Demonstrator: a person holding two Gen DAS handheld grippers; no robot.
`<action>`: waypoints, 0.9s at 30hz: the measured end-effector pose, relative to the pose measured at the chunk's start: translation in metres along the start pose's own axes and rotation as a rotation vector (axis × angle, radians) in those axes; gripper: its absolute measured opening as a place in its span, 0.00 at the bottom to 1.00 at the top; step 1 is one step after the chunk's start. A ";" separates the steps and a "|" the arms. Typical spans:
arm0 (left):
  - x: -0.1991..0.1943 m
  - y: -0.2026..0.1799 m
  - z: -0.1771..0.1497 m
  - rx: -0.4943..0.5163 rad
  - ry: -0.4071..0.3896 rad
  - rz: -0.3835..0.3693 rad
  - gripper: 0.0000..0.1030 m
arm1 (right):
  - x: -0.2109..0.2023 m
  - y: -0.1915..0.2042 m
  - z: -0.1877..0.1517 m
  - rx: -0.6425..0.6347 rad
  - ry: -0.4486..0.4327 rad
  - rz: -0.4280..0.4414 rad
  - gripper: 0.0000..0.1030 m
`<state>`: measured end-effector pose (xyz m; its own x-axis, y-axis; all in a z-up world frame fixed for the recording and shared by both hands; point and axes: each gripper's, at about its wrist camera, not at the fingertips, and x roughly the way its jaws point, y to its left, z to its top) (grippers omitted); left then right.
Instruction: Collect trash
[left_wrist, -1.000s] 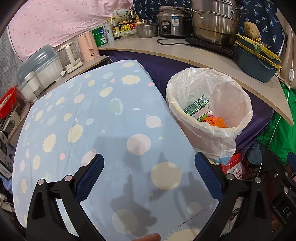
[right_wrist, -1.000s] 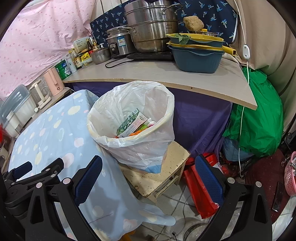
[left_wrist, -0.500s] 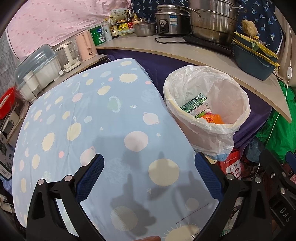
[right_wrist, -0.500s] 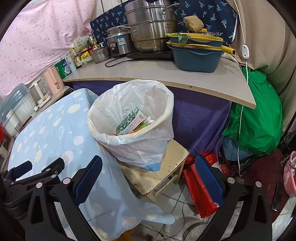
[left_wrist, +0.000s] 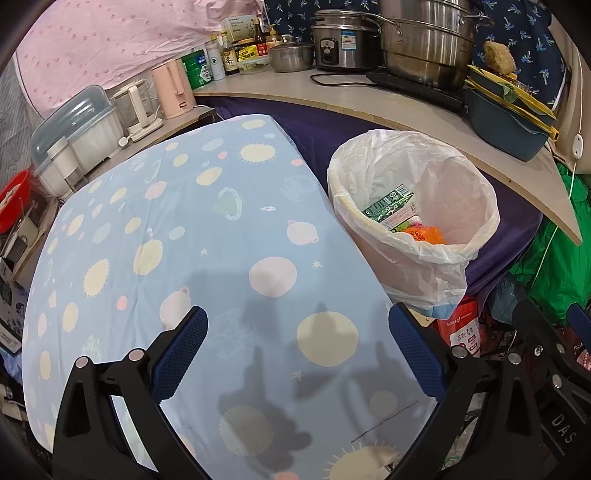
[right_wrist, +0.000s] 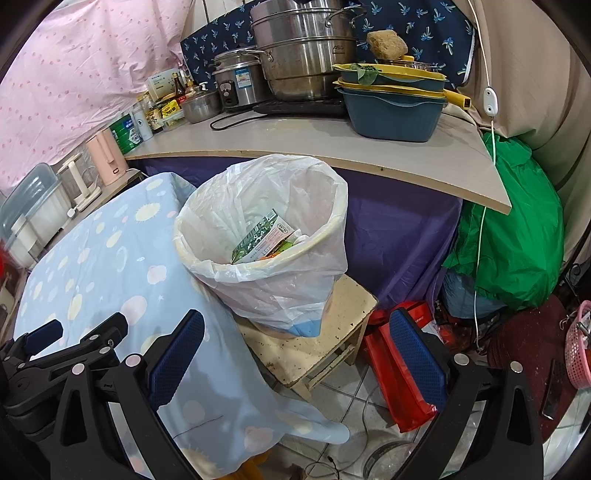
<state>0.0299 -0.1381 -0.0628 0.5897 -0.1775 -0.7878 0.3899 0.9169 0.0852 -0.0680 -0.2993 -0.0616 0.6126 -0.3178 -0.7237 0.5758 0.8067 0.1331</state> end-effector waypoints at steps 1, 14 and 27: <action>0.000 0.000 0.000 0.000 0.000 0.001 0.91 | 0.000 0.000 0.000 0.000 0.001 0.000 0.94; 0.001 0.000 0.000 0.000 0.002 0.002 0.91 | 0.002 0.003 -0.002 -0.002 0.003 0.000 0.94; 0.001 0.005 0.000 -0.010 0.000 0.002 0.91 | 0.003 0.006 -0.003 -0.008 0.003 0.001 0.94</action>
<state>0.0324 -0.1332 -0.0634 0.5903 -0.1757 -0.7878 0.3819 0.9207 0.0808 -0.0641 -0.2944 -0.0652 0.6116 -0.3154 -0.7256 0.5710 0.8108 0.1289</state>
